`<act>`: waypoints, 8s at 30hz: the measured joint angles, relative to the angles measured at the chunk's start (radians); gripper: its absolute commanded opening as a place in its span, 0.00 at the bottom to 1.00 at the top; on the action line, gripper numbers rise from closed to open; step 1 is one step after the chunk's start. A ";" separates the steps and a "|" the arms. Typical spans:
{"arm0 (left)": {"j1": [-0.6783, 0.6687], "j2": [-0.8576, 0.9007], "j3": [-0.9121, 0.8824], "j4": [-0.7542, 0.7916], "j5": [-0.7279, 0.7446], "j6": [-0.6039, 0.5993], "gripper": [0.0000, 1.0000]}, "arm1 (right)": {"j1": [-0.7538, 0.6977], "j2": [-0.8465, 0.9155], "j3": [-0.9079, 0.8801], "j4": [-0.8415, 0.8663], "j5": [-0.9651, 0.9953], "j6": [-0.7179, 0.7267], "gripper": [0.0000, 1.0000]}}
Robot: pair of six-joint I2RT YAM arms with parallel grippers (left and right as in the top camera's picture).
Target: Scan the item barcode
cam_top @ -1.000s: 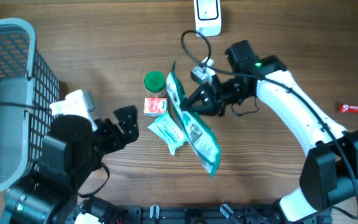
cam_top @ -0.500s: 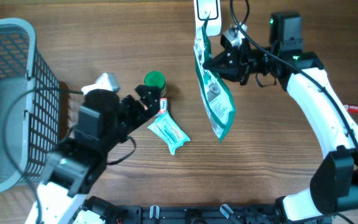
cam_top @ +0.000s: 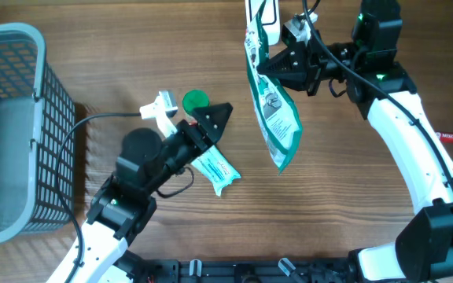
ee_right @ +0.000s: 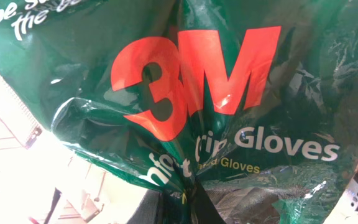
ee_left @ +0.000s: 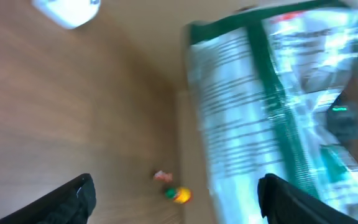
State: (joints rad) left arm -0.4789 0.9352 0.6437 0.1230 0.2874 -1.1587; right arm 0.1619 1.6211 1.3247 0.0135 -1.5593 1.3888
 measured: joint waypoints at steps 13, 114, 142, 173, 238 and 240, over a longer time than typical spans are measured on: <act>0.000 0.147 0.000 0.264 0.038 -0.143 0.83 | 0.019 0.000 -0.001 0.319 0.024 0.204 0.04; 0.218 0.247 -0.007 0.848 0.831 -0.029 0.04 | -0.084 -0.002 0.005 -0.784 0.377 -1.019 0.96; 0.381 0.247 -0.007 0.744 0.832 -0.020 0.04 | -0.075 -0.222 -0.061 -0.875 0.169 -1.458 1.00; 0.381 0.247 -0.007 0.744 0.810 -0.015 0.21 | 0.205 -0.160 -0.150 -0.235 0.192 -0.862 0.05; 0.182 -0.534 -0.007 -0.909 -0.105 0.529 1.00 | 0.033 -0.287 -0.159 -0.385 1.086 -1.508 0.05; 0.182 -0.534 -0.007 -0.909 -0.105 0.529 1.00 | 0.033 -0.225 -0.159 -0.281 1.099 -1.510 0.04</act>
State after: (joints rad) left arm -0.2966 0.4015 0.6369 -0.7856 0.1829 -0.6292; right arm 0.1947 1.3960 1.1656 -0.2672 -0.4599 -0.1211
